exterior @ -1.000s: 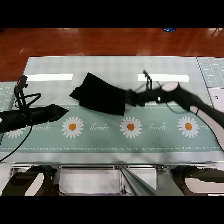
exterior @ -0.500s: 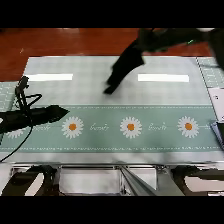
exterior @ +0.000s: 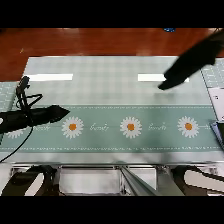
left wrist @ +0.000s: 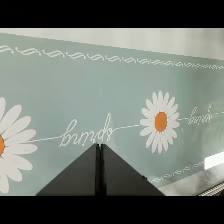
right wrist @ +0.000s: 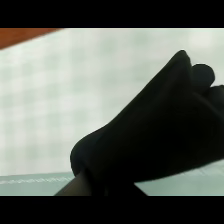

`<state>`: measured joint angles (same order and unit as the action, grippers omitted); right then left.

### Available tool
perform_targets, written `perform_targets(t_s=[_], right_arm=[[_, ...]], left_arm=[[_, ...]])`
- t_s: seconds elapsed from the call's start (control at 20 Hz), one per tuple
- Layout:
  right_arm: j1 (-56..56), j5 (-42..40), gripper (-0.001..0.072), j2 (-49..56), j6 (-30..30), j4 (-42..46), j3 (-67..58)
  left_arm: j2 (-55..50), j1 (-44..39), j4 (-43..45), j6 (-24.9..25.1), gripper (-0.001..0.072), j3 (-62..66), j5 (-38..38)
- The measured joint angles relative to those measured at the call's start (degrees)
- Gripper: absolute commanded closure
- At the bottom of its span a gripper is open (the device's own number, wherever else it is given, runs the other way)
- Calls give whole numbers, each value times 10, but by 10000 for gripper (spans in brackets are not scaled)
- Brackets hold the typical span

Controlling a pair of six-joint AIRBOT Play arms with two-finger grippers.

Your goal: Fold the shirts.

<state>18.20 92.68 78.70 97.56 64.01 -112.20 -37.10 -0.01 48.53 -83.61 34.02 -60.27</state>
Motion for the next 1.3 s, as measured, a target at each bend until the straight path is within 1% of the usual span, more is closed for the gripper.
perform_targets(t_s=[0.15,0.35,0.5,0.65,0.7,0.75,0.8,0.85,0.95,1.0,1.05,1.1,1.15,1.25,1.3], right_arm=[[69,45,682,-56,9,34,68],[167,83,682,-159,11,97,230],[255,101,681,-235,6,163,367],[323,99,680,-296,-3,227,484],[337,93,609,-312,-4,251,523],[347,89,393,-324,-3,276,558],[355,86,301,-334,1,306,592],[360,85,298,-339,7,332,620],[367,74,299,-343,17,365,655],[369,66,310,-340,21,377,659],[370,58,367,-332,23,382,654],[371,49,533,-322,24,380,638],[372,36,676,-307,24,364,613],[363,7,680,-273,14,290,548],[344,-19,680,-252,8,228,508]], left_arm=[[0,0,-1,0,686,0,13],[0,0,-2,0,686,0,38],[0,0,-2,0,686,0,51],[0,0,-2,3,686,0,59],[0,0,-2,5,686,0,59],[0,0,-2,5,686,0,60],[0,0,-2,5,686,0,60],[0,0,-2,7,686,0,61],[-4,1,-2,17,687,0,66],[-11,4,-2,21,687,5,72],[-22,12,-1,24,687,17,79],[-35,19,0,27,687,34,82],[-55,29,0,31,687,63,83],[-106,40,0,39,687,148,76],[-137,39,0,42,687,205,68]])
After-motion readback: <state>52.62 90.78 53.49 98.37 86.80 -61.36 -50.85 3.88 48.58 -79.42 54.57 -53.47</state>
